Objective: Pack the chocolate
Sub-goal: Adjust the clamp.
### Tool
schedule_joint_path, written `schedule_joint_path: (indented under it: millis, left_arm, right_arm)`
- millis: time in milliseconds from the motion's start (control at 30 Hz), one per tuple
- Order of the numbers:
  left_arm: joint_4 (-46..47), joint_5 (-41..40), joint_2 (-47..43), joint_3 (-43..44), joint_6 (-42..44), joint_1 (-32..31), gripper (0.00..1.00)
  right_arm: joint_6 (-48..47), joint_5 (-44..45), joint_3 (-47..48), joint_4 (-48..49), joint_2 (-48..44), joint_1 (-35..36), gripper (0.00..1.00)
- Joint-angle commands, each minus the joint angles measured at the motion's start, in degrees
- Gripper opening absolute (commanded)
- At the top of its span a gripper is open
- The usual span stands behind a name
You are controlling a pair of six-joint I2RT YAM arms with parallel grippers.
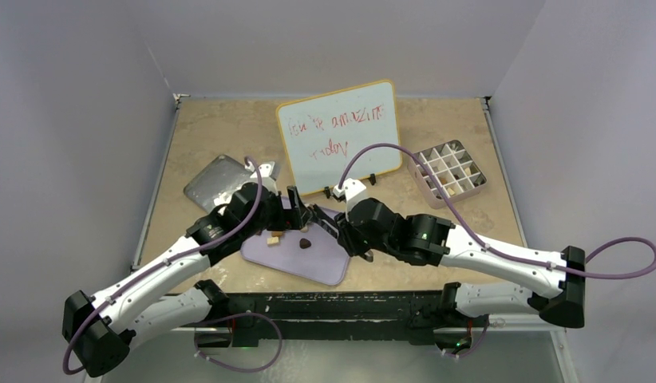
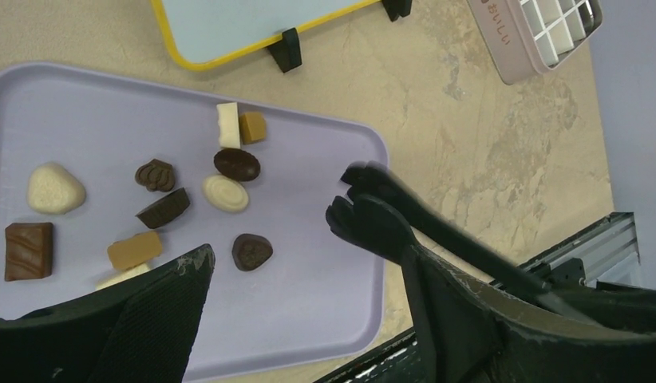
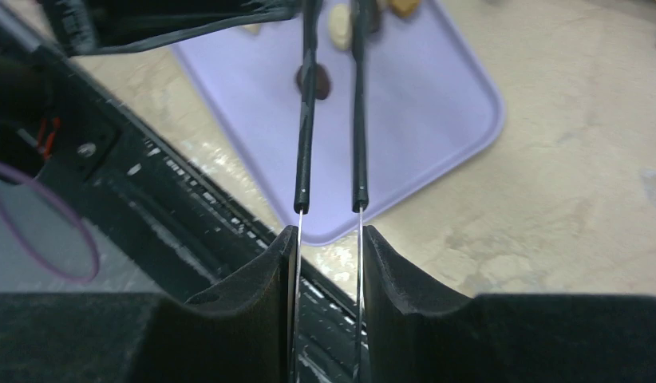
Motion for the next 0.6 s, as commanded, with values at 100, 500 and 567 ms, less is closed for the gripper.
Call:
schedule_joint_path:
  millis: [100,500,567]
  left_arm:
    - [-1.87,-1.0,-1.97,-1.78,0.03,-0.04,0.85]
    - [-6.98,-2.74,-6.86,1.58,1.89,-0.08,0.85]
    - [-7.84,-3.14,-8.95,3.2,4.07,-0.05,0.86]
  right_arm:
    - [-0.06,6.38,4.35,-1.79,1.19,-0.27,0.34]
    - [-3.3,4.57,9.81,-6.03,7.94,-0.29,0.35]
    - [-4.12,2.9,10.21,-6.05,9.39,-0.31,0.36]
